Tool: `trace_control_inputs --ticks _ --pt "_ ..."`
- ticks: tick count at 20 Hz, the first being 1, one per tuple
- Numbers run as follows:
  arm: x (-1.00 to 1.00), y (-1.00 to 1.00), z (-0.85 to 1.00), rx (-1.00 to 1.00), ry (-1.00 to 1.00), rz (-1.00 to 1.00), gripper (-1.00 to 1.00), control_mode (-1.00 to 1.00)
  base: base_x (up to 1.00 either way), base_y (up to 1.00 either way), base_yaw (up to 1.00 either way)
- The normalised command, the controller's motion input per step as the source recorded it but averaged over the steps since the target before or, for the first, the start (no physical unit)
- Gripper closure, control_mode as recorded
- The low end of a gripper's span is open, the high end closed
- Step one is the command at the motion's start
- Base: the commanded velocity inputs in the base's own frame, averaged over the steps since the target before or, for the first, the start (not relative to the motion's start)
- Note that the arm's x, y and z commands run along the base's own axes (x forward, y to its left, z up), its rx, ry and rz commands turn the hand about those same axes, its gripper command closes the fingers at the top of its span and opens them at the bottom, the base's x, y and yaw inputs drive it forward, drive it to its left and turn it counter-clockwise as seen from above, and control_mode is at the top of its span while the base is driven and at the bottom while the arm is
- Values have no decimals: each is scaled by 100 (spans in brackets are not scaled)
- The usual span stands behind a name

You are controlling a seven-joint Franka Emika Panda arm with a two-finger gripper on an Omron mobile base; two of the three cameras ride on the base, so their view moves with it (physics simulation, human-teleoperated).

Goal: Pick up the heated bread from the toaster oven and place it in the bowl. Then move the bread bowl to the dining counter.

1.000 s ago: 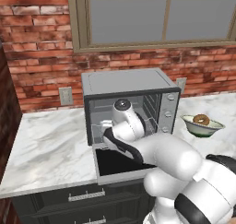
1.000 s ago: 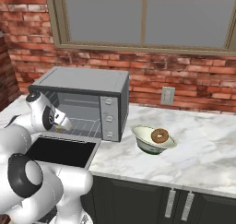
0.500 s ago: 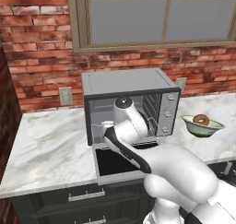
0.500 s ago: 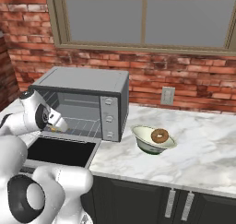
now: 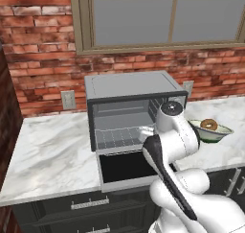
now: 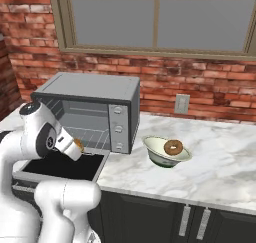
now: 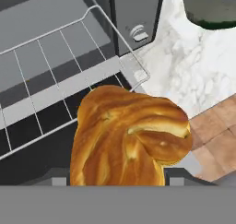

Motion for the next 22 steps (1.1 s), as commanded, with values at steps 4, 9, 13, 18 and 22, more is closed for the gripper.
trace_control_inputs --ticks 4,9,13,18,22 --pt "-83 -100 73 2 0 -21 100 -100 0 0 0" --pt "-34 -100 85 0 -7 -13 100 -100 0 0 0" --pt "9 -100 62 0 -3 -7 100 -100 0 0 0" --pt "66 -100 5 0 0 0 100 -100 0 0 0" --pt "63 -65 -19 -3 20 3 100 -100 0 0 0"
